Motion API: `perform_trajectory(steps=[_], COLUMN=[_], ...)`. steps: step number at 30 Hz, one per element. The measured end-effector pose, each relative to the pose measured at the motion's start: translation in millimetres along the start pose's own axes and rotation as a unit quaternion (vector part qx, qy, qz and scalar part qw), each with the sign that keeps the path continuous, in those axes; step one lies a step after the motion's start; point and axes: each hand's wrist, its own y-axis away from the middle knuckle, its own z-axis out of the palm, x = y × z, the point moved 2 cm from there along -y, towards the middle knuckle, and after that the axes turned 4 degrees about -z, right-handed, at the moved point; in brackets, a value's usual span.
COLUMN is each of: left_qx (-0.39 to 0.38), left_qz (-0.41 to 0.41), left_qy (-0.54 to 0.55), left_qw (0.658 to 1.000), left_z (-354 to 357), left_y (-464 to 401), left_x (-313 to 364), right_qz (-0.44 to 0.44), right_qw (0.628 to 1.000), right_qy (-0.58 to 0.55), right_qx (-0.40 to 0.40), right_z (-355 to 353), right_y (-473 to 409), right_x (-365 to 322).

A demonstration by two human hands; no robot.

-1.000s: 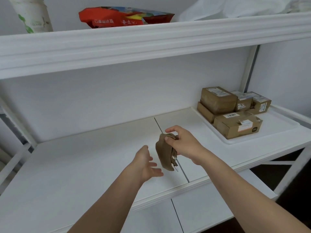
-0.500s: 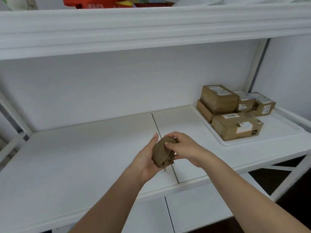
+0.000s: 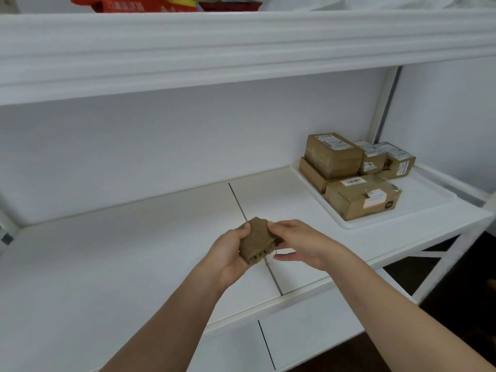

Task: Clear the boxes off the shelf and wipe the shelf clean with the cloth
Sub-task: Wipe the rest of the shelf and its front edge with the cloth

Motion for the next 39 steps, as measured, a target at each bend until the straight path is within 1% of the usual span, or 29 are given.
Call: perform_trajectory(steps=[3,5,8,17,23,24,27,32,36,39], left_qx=[-0.013,-0.011,0.007,0.047,0.065,0.069,0.065,0.060,0.051,0.050], left_qz=[-0.016,-0.021,-0.017,-0.035,-0.040,-0.042,-0.027,-0.007,-0.009,-0.010], left_qy=[-0.010,-0.025,-0.048,-0.057,-0.072,-0.069,-0.069,-0.031,-0.022,-0.024], left_qw=[1.000,0.999,0.999,0.997,0.995,0.994,0.995,0.998,0.998,0.998], left_z=[1.8,2.9,5.2,35.6,88.2,108.9,139.2,201.1,236.9,256.5], left_y=[-3.8,-6.3,-12.1,-33.4,-62.4,-72.2,-90.7,-128.3,-145.3,-153.3], left_x=[-1.2,-2.2,-3.9,-15.1,-24.8,-30.1,-36.5,-48.9,-58.0,-60.4], right_qz=[0.005,-0.001,-0.015,-0.005,0.008,0.012,0.019,0.033,0.024,0.021], right_qw=[0.999,0.999,0.998,0.997,0.995,0.996,0.996,0.997,0.995,0.990], right_qy=[-0.035,-0.046,-0.047,-0.044,-0.042,-0.044,-0.047,-0.064,-0.077,-0.108], right_qx=[0.000,0.018,0.045,0.067,0.088,0.081,0.075,0.042,0.067,0.093], right_z=[-0.6,-3.7,-12.2,-50.3,-115.2,-137.9,-173.2,-243.5,-281.8,-302.9], right_y=[2.0,1.9,0.9,-9.4,-18.4,-18.8,-18.9,-23.8,-30.2,-35.6], right_x=[2.7,5.0,6.2,18.7,23.9,24.9,23.7,32.4,39.8,44.5])
